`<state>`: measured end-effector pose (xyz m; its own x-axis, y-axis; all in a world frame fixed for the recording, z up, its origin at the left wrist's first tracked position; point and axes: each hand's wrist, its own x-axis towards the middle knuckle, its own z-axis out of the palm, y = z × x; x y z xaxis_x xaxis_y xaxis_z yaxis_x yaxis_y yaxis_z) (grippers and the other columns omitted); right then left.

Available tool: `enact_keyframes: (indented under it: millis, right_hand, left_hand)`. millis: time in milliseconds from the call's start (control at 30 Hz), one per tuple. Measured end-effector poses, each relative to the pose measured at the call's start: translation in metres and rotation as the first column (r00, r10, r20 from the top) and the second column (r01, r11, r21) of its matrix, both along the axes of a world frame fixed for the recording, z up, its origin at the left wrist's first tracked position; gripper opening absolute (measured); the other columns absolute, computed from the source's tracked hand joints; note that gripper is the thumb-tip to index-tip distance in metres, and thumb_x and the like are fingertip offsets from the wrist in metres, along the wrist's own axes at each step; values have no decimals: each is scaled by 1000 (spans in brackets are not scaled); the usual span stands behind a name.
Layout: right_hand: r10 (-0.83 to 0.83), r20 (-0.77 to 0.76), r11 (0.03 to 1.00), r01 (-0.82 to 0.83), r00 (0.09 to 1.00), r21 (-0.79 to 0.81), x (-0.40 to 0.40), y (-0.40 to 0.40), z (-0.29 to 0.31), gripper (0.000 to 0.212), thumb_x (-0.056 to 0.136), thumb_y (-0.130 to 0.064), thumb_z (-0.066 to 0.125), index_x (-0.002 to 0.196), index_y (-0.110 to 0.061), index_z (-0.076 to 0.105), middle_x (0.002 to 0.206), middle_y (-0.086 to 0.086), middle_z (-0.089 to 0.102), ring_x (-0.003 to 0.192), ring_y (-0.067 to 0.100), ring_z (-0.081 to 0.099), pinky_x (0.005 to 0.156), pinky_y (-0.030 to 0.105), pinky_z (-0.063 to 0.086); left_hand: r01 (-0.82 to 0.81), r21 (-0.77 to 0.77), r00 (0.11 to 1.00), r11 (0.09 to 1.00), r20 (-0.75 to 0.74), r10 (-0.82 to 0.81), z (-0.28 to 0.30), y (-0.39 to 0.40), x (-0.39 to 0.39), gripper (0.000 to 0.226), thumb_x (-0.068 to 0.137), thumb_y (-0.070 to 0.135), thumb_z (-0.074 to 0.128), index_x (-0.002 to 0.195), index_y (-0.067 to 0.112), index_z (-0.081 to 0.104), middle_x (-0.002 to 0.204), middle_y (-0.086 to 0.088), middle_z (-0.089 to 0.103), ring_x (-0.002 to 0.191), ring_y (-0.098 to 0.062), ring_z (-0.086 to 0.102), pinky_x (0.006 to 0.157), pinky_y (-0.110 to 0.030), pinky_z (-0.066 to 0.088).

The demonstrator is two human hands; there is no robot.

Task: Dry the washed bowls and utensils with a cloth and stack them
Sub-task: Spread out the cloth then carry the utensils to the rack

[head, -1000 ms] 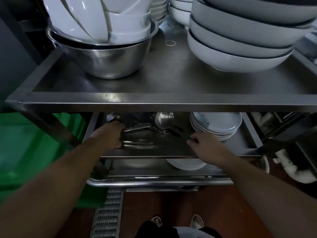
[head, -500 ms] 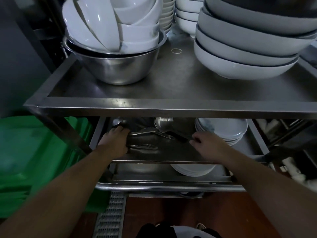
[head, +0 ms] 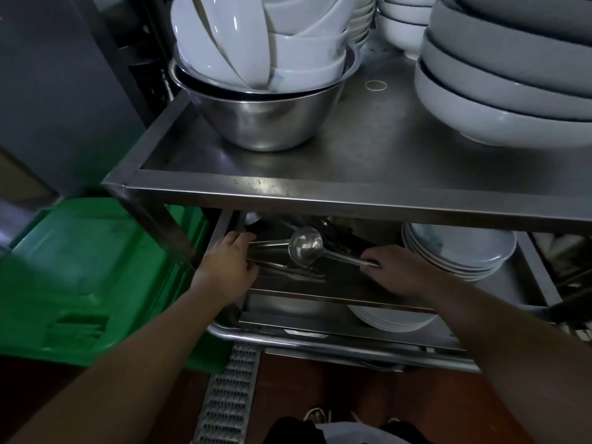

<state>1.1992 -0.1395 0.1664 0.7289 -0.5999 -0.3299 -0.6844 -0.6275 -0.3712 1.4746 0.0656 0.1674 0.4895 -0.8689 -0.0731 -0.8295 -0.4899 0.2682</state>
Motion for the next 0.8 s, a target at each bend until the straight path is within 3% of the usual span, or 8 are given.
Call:
enact_keyframes:
  millis: [133,300,600,800]
  right_hand:
    - [-11,3,1000,11,1000,5,2,-2,-9,17,104,-40,58,111,-30,69,105,0,71,91,20,67,84,39,56]
    - [1,-25,993,-4,1000,-116,4,2,-22,18,106,-38,53,108,-26,67,107,3,72,92,25,68,71,34,47]
    - [-61,25,978,65,998,-198,11,11,-34,17,100,-28,59,115,-22,67,112,5,67,100,29,67,75,34,46]
    - [-150,44,960,156,988,-234,13,19,-31,9,92,-24,66,101,-25,69,101,1,65,88,23,65,76,41,59]
  left_hand:
    - [-2,5,1000,1000,-14,2,-2,6,-3,58,91,32,65,147,24,50,142,-3,55,127,-29,57,105,-42,50]
    - [1,20,1000,1000,-27,0,-1,7,-10,55,93,31,62,146,25,51,143,-2,54,124,-29,58,103,-46,51]
    - [9,46,999,999,-48,-7,-2,2,-19,56,96,30,61,151,24,48,147,-3,52,134,-27,51,110,-41,45]
    - [21,57,998,998,-52,-18,-2,4,-23,55,96,31,60,150,26,49,149,-1,52,135,-25,50,109,-41,47]
